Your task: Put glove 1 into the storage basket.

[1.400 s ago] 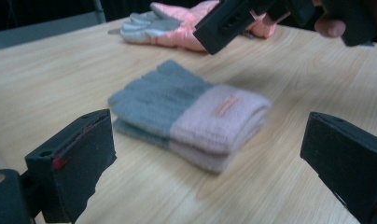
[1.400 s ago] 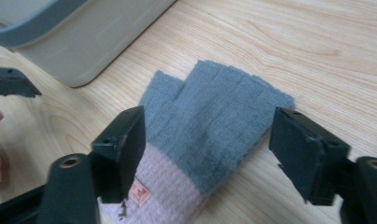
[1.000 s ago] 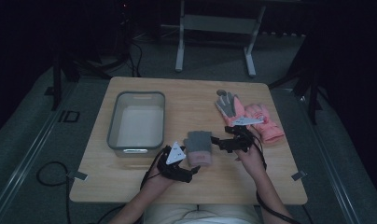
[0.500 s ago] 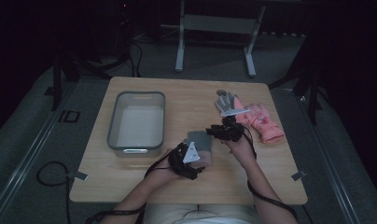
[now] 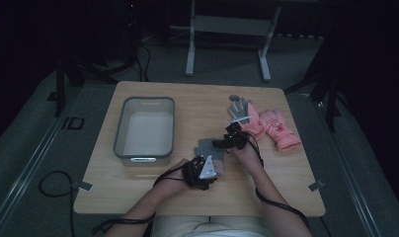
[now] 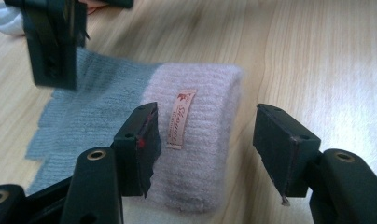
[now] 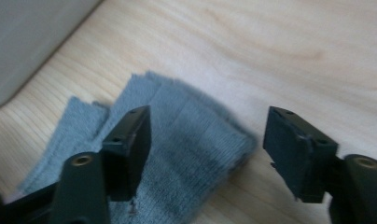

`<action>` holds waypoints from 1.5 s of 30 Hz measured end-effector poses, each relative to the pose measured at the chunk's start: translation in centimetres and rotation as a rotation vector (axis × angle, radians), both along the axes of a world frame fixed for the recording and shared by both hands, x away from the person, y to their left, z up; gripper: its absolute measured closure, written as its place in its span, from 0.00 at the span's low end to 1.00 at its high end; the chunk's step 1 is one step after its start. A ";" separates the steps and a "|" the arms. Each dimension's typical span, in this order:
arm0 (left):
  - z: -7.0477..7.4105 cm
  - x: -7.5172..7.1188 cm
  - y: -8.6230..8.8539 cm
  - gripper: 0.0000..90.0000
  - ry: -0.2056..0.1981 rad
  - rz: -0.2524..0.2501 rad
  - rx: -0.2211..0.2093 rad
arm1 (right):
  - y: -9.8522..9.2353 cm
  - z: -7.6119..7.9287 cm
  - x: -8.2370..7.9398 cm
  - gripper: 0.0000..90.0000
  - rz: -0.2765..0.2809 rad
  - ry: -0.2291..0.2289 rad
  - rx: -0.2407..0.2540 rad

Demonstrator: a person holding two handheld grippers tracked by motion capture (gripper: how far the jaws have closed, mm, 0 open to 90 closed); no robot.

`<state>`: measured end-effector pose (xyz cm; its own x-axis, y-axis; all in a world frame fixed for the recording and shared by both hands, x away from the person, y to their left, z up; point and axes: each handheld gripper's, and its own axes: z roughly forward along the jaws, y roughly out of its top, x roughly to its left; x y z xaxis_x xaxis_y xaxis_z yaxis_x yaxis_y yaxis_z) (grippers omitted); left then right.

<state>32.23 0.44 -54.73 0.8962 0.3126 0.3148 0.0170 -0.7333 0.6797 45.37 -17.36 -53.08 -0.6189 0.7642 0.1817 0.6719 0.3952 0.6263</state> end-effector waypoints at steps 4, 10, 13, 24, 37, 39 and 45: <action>-0.2 -0.3 -0.5 0.47 -0.056 -0.006 0.066 | 0.5 -0.9 -0.1 0.30 -0.002 -0.010 -0.045; -0.7 -0.8 -0.8 0.49 -0.124 -0.020 0.124 | 0.7 -1.5 -0.3 0.31 -0.004 -0.002 -0.046; -0.8 -0.6 -0.9 0.58 -0.155 -0.012 0.148 | 0.7 -1.4 -0.4 0.42 0.012 0.009 -0.035; 0.9 1.0 -0.1 0.77 0.013 0.042 0.042 | 0.9 -0.4 -0.4 0.79 0.062 0.121 0.097; 5.7 1.3 1.2 0.79 0.032 0.013 0.045 | 0.6 3.3 -1.1 0.80 0.079 0.039 0.172; 6.5 1.3 1.4 0.79 0.030 0.013 0.054 | 0.8 3.8 -1.2 0.80 0.081 0.034 0.178; 8.7 1.6 2.2 0.80 0.015 0.004 0.089 | 1.4 5.6 -1.1 0.80 0.091 -0.001 0.187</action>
